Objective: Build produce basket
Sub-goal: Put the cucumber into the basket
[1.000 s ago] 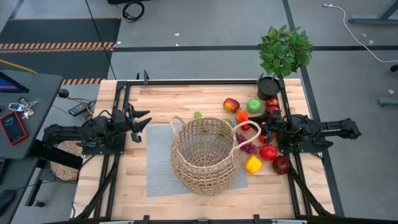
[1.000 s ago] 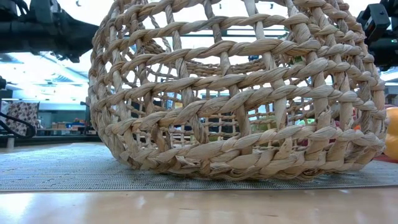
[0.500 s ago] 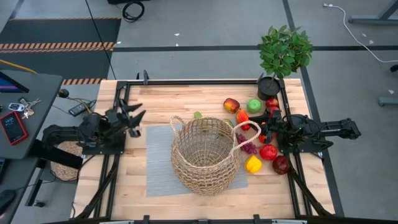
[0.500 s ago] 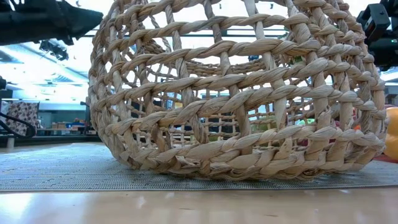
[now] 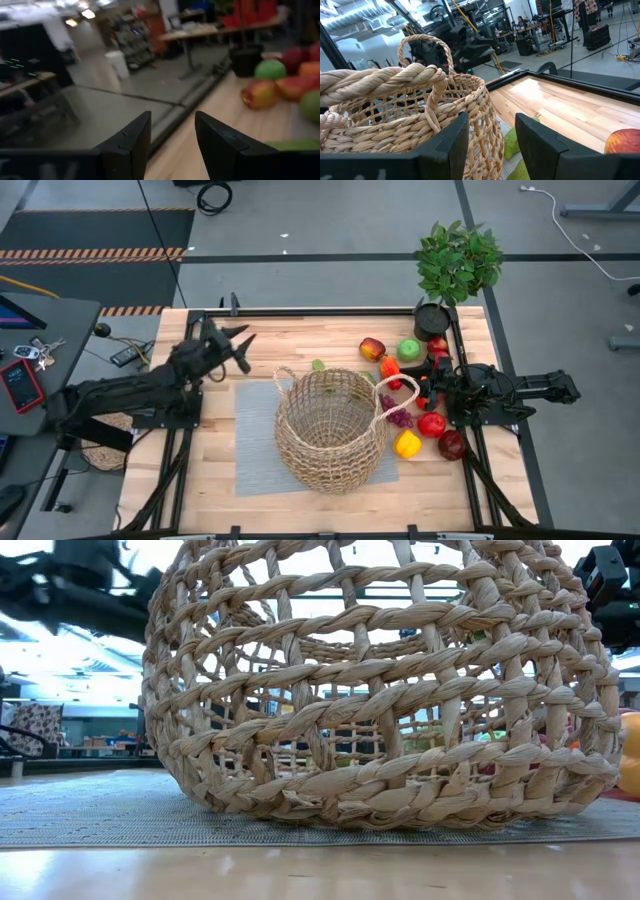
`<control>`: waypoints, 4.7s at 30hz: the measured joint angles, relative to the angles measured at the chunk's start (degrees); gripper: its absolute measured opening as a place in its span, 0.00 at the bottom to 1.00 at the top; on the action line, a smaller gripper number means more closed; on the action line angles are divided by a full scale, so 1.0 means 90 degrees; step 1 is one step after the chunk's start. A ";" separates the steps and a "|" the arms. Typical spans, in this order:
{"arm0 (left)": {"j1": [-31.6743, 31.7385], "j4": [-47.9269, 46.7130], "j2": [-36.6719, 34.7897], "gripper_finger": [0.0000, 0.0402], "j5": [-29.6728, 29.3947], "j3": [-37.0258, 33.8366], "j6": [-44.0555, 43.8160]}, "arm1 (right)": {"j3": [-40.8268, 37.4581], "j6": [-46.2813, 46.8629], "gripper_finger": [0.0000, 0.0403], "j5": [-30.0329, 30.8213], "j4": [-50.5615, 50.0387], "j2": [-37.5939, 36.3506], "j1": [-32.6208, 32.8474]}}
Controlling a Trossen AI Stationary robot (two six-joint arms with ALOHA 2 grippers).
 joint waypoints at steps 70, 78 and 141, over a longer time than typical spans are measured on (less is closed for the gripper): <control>0.0086 -0.3939 0.7462 0.72 0.4493 0.5767 0.4842 | 0.0000 0.0000 0.42 0.0001 0.0000 0.0002 0.0002; -0.0056 -0.4101 0.7462 0.69 0.4494 0.5769 0.4641 | 0.0000 0.0000 0.42 0.0002 -0.0001 0.0002 0.0000; -0.0521 -0.3823 0.7793 0.38 0.2489 0.5765 0.3233 | -0.0002 0.0000 0.42 0.0005 0.0000 0.0002 0.0000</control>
